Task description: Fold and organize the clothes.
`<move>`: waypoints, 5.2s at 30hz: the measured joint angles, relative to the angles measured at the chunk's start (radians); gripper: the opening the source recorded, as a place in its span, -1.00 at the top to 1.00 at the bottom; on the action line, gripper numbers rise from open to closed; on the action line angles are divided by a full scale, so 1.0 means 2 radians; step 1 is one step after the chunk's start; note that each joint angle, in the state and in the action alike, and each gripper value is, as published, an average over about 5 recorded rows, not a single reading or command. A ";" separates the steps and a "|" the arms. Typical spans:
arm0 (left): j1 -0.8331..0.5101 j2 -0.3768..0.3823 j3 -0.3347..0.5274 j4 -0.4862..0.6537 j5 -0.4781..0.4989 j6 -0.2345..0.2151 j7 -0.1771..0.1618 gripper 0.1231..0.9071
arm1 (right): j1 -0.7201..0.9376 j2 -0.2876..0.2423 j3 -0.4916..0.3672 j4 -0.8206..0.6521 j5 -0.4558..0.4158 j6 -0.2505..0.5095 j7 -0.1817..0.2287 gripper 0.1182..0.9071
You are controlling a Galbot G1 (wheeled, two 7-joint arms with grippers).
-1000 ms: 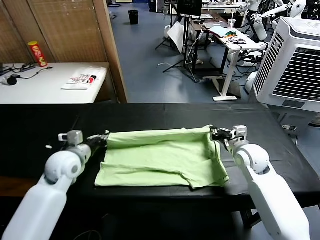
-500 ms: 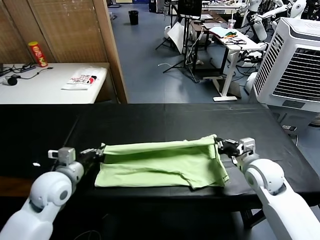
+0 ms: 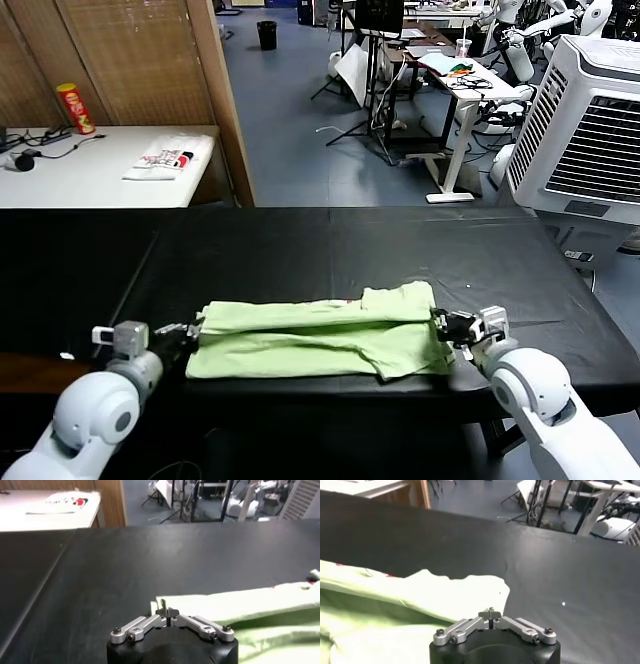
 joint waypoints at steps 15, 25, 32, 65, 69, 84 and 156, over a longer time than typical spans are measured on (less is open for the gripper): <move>0.036 -0.013 0.000 -0.028 0.020 0.000 -0.029 0.56 | -0.015 -0.003 0.023 0.028 0.014 0.000 0.004 0.08; 0.022 -0.026 -0.019 -0.035 -0.021 0.000 -0.032 -0.67 | 0.039 0.031 0.019 -0.004 0.010 0.001 0.038 -0.72; -0.040 -0.044 -0.008 0.020 -0.031 0.000 -0.028 -0.72 | 0.097 0.065 -0.009 -0.073 -0.012 0.015 0.034 -0.72; -0.086 -0.084 0.017 0.097 -0.010 -0.002 0.020 0.91 | 0.113 0.119 -0.039 -0.144 -0.086 0.060 0.045 0.90; -0.094 -0.093 0.024 0.107 0.042 -0.029 0.029 0.97 | 0.110 0.131 -0.036 -0.150 -0.096 0.075 0.057 0.90; -0.142 -0.103 0.042 0.164 0.093 -0.087 0.053 0.48 | 0.095 0.125 -0.018 -0.134 -0.083 0.091 0.025 0.32; -0.026 -0.011 -0.056 0.083 0.190 -0.117 0.029 0.86 | -0.047 0.117 0.067 0.049 -0.081 0.090 0.021 -0.72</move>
